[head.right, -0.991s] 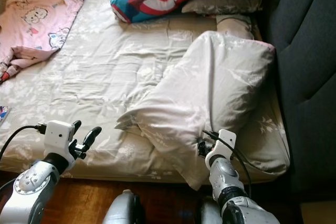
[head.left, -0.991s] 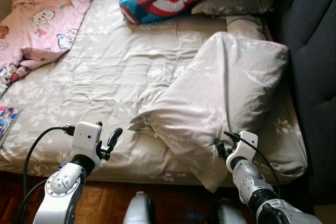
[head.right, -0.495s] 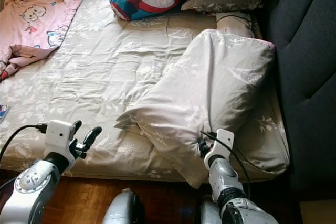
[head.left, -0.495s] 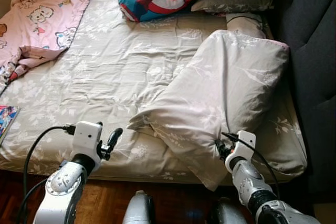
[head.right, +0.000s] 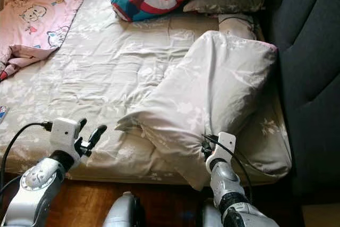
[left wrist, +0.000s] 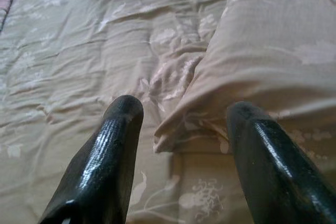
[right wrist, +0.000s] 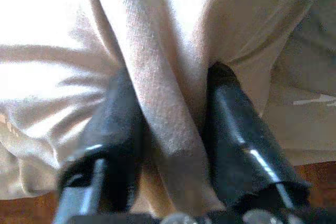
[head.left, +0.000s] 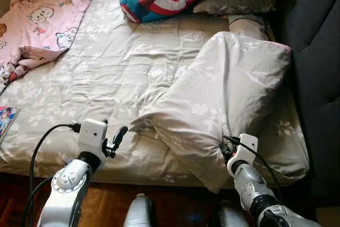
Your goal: Clean up the room
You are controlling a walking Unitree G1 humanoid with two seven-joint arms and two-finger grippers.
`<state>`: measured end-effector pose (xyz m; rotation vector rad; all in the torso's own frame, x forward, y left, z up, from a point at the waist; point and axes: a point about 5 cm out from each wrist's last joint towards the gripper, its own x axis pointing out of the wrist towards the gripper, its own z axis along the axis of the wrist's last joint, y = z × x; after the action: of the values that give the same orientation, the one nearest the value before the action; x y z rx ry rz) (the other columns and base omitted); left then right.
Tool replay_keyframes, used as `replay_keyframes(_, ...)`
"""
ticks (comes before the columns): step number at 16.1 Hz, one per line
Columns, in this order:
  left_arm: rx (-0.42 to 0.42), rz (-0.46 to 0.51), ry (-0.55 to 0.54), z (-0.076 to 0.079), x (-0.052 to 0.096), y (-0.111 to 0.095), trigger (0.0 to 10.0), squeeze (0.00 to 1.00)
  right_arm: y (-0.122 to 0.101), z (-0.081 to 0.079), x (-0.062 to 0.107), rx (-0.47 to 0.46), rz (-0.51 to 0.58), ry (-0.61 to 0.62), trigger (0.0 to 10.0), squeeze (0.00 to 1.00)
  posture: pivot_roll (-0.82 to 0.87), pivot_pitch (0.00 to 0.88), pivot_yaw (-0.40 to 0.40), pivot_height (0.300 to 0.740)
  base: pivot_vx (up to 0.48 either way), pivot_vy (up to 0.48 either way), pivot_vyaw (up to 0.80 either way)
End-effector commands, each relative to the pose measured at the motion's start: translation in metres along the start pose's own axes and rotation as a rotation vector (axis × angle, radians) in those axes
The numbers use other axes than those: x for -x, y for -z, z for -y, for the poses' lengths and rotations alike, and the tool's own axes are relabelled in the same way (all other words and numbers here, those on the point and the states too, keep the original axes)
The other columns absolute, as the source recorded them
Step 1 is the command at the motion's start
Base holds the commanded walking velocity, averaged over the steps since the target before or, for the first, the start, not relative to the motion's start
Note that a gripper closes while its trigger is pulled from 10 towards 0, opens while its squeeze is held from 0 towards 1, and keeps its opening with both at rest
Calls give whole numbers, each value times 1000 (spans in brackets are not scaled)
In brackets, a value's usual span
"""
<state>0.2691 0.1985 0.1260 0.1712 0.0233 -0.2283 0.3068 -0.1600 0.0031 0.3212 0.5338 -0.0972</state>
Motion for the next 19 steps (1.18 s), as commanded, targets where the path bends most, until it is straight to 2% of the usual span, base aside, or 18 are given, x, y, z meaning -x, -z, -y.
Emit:
replay_keyframes(1, -14, -32, -12, -1, -1, 8, 10000, 0, 24, 0, 5, -4, -86, 11, 0, 0, 150, 188, 86, 669, 0, 0, 0)
replay_keyframes(5, -7, -14, -22, 0, -11, 8, 10000, 0, 17, 7, 4, 20, -69, 33, 0, 0, 120, 160, 69, 669, 0, 0, 0)
replay_keyframes(10, 9, 8, -31, 3, -25, 10, 10000, 0, 5, 34, 6, 44, -36, 120, 0, 0, 74, 124, 48, 669, 0, 0, 0)
replay_keyframes(11, 12, 13, -33, 3, -27, 10, 10000, 0, 0, 43, 7, 50, -22, 152, 0, 0, 66, 117, 44, 669, 0, 0, 0)
replay_keyframes(14, 16, 24, -47, 2, -32, 12, 10000, 0, -25, 92, 17, 47, 57, 337, 0, 0, 40, 107, 33, 669, 0, 0, 0)
replay_keyframes(15, 17, 25, -47, 2, -32, 12, 10000, 0, -29, 100, 19, 54, 70, 364, 0, 0, 39, 106, 33, 669, 0, 0, 0)
replay_keyframes(18, 17, 26, -50, 2, -32, 14, 10000, 0, -61, 139, 35, 142, 157, 530, 0, 0, 30, 102, 32, 669, 0, 0, 0)
replay_keyframes(19, 16, 27, -51, 2, -32, 15, 10000, 0, -71, 147, 39, 169, 183, 566, 0, 0, 26, 101, 33, 669, 0, 0, 0)
